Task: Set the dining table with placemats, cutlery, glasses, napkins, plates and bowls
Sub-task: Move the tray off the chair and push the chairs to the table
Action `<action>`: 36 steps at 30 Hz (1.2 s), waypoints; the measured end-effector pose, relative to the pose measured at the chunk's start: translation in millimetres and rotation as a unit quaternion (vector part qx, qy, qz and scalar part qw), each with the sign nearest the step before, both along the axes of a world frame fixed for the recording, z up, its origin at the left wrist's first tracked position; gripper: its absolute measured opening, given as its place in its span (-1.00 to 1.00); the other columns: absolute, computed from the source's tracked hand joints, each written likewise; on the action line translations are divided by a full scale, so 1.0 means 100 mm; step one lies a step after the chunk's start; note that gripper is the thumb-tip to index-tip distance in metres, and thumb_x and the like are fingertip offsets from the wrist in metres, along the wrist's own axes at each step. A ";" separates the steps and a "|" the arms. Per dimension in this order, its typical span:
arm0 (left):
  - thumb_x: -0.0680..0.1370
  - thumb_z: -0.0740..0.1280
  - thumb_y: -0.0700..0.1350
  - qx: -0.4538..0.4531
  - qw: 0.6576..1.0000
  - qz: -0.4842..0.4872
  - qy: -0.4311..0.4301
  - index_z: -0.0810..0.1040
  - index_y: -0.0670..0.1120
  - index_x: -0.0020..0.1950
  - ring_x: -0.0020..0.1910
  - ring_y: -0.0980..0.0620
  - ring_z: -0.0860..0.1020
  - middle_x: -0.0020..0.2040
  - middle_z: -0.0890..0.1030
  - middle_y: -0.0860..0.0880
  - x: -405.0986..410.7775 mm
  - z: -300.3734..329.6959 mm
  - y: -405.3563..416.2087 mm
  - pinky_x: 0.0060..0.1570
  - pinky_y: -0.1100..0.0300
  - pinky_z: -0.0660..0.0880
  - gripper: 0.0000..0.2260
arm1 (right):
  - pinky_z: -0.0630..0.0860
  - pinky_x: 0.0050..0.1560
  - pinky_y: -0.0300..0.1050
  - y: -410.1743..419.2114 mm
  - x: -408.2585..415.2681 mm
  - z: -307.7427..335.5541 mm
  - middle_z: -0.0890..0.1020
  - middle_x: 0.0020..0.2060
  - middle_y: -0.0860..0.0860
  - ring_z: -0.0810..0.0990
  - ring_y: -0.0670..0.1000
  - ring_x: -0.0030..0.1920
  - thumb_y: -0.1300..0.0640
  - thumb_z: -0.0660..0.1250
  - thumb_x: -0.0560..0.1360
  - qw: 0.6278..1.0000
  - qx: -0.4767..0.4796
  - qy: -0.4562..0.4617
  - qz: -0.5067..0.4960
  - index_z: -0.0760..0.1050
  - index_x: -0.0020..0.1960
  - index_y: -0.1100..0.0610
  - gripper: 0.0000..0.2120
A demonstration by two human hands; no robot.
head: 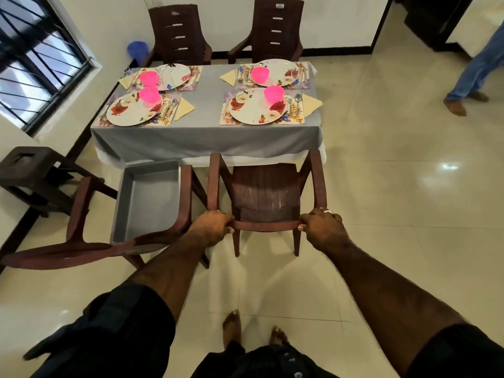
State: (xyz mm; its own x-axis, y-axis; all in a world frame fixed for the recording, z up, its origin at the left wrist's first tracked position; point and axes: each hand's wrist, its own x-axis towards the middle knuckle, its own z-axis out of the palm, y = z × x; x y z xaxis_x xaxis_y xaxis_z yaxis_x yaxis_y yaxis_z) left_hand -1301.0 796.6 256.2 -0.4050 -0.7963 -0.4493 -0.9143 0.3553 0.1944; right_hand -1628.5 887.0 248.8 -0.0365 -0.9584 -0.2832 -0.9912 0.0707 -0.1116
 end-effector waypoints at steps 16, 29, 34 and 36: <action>0.69 0.28 0.07 -0.012 1.000 -0.025 0.000 0.56 0.09 0.39 0.32 -0.01 0.54 0.29 0.62 0.03 0.14 0.08 0.14 0.41 -0.04 0.45 -0.72 | 0.44 0.29 0.18 0.13 0.16 -0.11 0.62 0.26 -0.12 0.53 0.11 0.30 -0.30 0.27 0.56 1.000 -0.015 0.020 0.013 0.50 0.31 -0.16 -0.61; 0.69 0.30 0.06 -0.025 0.999 -0.024 0.008 0.54 0.08 0.45 0.38 -0.03 0.50 0.36 0.59 0.02 0.20 0.05 0.29 0.45 -0.05 0.41 -0.68 | 0.45 0.24 0.16 0.34 0.25 -0.06 0.63 0.23 -0.10 0.56 0.10 0.26 -0.27 0.26 0.59 0.997 -0.057 0.054 0.020 0.52 0.29 -0.14 -0.65; 0.70 0.26 0.08 -0.042 0.999 -0.005 0.034 0.57 0.10 0.39 0.28 -0.03 0.52 0.23 0.61 0.01 0.14 0.17 0.01 0.39 -0.05 0.45 -0.72 | 0.46 0.27 0.18 -0.04 0.20 0.19 0.67 0.14 -0.04 0.60 0.14 0.21 -0.27 0.23 0.62 0.999 -0.052 -0.002 0.000 0.59 0.26 -0.10 -0.64; 0.71 0.27 0.04 -0.023 0.999 -0.004 0.031 0.59 0.05 0.39 0.24 -0.04 0.56 0.20 0.63 -0.01 0.10 0.18 -0.08 0.35 -0.02 0.45 -0.72 | 0.49 0.23 0.13 -0.13 0.22 0.22 0.68 0.06 -0.05 0.62 0.14 0.15 -0.27 0.26 0.61 1.000 -0.027 -0.016 -0.004 0.63 0.17 -0.08 -0.66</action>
State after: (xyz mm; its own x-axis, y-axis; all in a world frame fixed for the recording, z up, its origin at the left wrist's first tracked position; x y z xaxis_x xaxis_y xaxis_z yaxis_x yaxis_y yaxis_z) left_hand -1291.1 788.6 273.8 -0.4370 -0.8123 -0.3864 -0.8983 0.3721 0.2336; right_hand -1606.5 873.5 271.3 -0.0368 -0.9718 -0.2330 -0.9865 0.0726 -0.1467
